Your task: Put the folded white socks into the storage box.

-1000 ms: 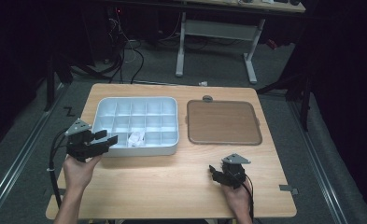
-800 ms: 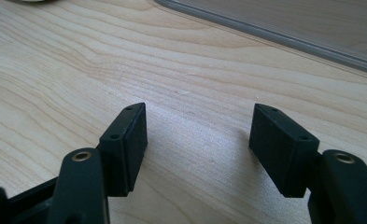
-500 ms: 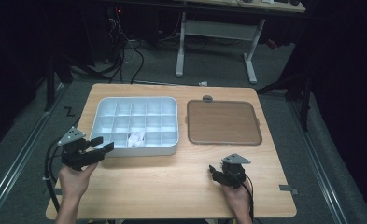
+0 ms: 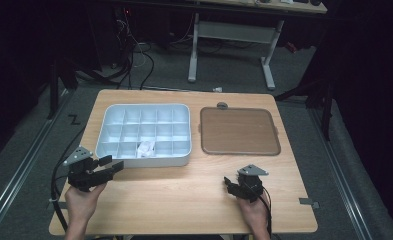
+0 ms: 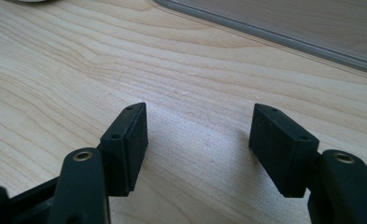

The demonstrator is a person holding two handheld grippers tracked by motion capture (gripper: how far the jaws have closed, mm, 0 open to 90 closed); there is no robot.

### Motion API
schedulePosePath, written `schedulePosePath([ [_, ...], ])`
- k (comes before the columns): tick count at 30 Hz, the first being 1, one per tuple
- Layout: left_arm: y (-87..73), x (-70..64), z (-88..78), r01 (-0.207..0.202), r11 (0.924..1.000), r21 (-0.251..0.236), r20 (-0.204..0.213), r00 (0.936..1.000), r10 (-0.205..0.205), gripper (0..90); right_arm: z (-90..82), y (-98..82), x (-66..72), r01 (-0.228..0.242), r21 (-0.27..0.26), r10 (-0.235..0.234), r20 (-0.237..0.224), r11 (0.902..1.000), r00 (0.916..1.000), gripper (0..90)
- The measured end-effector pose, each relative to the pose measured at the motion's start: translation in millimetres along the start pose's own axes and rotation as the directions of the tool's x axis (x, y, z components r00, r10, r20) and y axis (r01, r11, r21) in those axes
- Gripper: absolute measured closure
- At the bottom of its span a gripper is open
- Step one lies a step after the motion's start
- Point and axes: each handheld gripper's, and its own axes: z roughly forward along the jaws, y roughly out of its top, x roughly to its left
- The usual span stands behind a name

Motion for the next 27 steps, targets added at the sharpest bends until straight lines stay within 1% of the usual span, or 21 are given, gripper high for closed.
schedulePosePath([
  [7, -8.1, 3.6, 0.9, 0.025, 0.9996, 0.008, 0.005, 0.9997, -0.025, 42.9, 0.0, 0.0, 0.0, -0.002, 0.000, 0.002, 0.000, 1.0000, 1.0000, 37.9],
  [10, -13.4, 6.2, 3.2, 0.029, 0.9994, 0.021, -0.001, 0.9996, -0.029, 42.7, 0.0, 0.0, 0.0, -0.002, 0.000, 0.002, 0.001, 1.0000, 1.0000, 38.1],
  [12, -17.3, 7.5, 4.3, 0.042, 0.9987, 0.028, -0.001, 0.9991, -0.042, 42.6, -0.1, 0.0, -0.1, -0.003, 0.000, 0.003, 0.000, 1.0000, 1.0000, 38.3],
  [16, -22.1, 10.9, 4.4, 0.069, 0.9973, 0.025, 0.001, 0.9976, -0.069, 42.5, -0.1, 0.0, -0.1, -0.004, 0.000, 0.004, 0.000, 1.0000, 1.0000, 38.6],
  [19, -25.6, 13.1, 5.3, 0.065, 0.9973, 0.034, -0.005, 0.9979, -0.065, 42.5, 0.0, 0.1, -0.3, -0.002, -0.001, 0.002, 0.000, 1.0000, 1.0000, 38.7],
  [20, -26.5, 13.3, 5.5, 0.073, 0.9968, 0.032, -0.005, 0.9973, -0.073, 42.5, -0.1, 0.0, -0.1, -0.005, 0.000, 0.005, 0.001, 1.0000, 1.0000, 38.6],
  [25, -30.0, 16.2, 5.2, 0.080, 0.9961, 0.038, -0.011, 0.9968, -0.079, 42.5, -0.1, 0.0, -0.2, -0.004, -0.001, 0.004, 0.001, 1.0000, 1.0000, 38.7],
  [27, -30.9, 16.2, 4.8, 0.091, 0.9952, 0.036, -0.011, 0.9959, -0.090, 42.5, -0.1, 0.0, -0.1, -0.006, -0.001, 0.006, 0.000, 1.0000, 1.0000, 38.7],
])
